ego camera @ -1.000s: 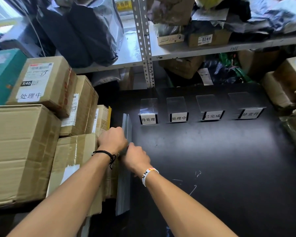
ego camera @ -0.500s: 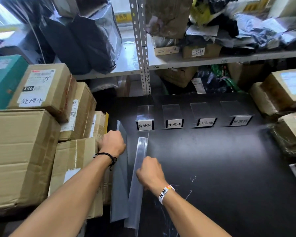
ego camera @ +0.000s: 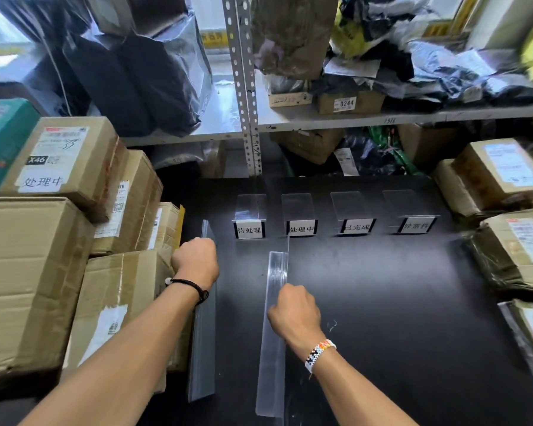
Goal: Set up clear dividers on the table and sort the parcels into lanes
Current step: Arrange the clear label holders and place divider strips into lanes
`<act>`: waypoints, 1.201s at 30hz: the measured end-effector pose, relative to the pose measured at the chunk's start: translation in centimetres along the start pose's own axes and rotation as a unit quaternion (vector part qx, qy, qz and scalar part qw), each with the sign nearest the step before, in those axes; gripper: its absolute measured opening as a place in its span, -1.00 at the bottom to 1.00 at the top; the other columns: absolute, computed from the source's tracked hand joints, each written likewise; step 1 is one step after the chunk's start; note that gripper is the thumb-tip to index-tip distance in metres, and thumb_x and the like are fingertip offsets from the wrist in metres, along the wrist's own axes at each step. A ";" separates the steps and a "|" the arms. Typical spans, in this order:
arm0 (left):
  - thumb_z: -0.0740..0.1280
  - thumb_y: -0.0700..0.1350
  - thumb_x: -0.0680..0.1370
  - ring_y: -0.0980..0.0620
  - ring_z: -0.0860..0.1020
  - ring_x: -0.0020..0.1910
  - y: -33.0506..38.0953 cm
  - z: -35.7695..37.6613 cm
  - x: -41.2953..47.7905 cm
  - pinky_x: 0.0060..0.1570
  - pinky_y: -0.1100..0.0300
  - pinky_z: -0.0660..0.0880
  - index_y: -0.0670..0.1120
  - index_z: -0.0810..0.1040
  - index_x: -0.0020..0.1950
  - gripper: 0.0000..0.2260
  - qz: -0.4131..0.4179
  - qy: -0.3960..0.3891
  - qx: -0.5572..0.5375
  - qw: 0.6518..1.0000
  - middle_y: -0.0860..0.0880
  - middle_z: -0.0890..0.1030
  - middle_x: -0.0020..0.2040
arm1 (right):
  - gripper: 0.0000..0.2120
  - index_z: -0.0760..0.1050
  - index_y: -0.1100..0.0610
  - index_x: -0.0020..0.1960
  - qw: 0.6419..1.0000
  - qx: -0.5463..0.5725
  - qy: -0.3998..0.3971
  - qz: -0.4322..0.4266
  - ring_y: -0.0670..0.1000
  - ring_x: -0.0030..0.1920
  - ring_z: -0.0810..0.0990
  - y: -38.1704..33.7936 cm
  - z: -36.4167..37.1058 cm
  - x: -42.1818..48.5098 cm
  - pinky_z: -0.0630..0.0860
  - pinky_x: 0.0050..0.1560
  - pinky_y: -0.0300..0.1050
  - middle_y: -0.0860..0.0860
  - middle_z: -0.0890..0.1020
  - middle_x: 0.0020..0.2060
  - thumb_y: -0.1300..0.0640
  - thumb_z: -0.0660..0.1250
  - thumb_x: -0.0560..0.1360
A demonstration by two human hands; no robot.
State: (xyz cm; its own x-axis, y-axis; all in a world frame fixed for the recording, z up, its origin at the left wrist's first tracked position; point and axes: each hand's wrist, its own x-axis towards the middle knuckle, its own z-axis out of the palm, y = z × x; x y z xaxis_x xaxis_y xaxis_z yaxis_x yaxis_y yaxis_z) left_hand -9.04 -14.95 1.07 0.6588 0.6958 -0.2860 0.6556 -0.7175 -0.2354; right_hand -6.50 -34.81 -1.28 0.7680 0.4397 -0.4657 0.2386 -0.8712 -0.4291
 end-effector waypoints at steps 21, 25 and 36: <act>0.13 -0.41 0.58 0.09 0.40 0.53 11.8 9.2 -2.7 0.58 0.06 0.29 0.11 0.42 0.59 -0.35 0.005 -0.169 -0.640 0.750 0.03 0.46 0.55 | -0.54 0.15 -0.20 0.66 0.901 0.411 -0.134 0.002 -0.31 0.50 0.18 5.9 3.7 5.4 0.10 0.50 -0.33 -0.25 0.27 0.58 -0.13 0.01 0.76; 0.14 -0.38 0.61 0.03 0.46 0.50 12.0 9.3 -1.9 0.55 0.00 0.34 0.11 0.45 0.57 -0.39 -0.007 -0.167 -0.653 0.739 -0.01 0.52 0.51 | -0.55 0.19 -0.12 0.66 0.905 0.410 -0.114 -0.005 -0.31 0.49 0.21 5.5 3.9 6.5 0.12 0.48 -0.40 -0.20 0.31 0.58 -0.07 0.02 0.77; 0.14 -0.36 0.62 -0.06 0.48 0.48 13.5 9.0 0.9 0.52 -0.03 0.37 0.11 0.44 0.57 -0.41 -0.010 -0.169 -0.674 0.719 -0.08 0.53 0.49 | -0.53 0.19 -0.08 0.67 0.907 0.411 -0.091 -0.005 -0.19 0.56 0.26 5.3 3.7 9.8 0.15 0.56 -0.25 -0.12 0.33 0.60 -0.07 0.00 0.77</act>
State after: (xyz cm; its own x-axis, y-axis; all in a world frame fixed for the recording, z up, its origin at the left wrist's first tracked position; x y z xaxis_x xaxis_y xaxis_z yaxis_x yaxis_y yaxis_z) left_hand -2.94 -24.30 -10.69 0.6671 0.4947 -0.5570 0.5750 0.1335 0.8072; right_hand 0.07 -34.32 -11.00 0.6396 0.5413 -0.5458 -0.3362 -0.4416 -0.8318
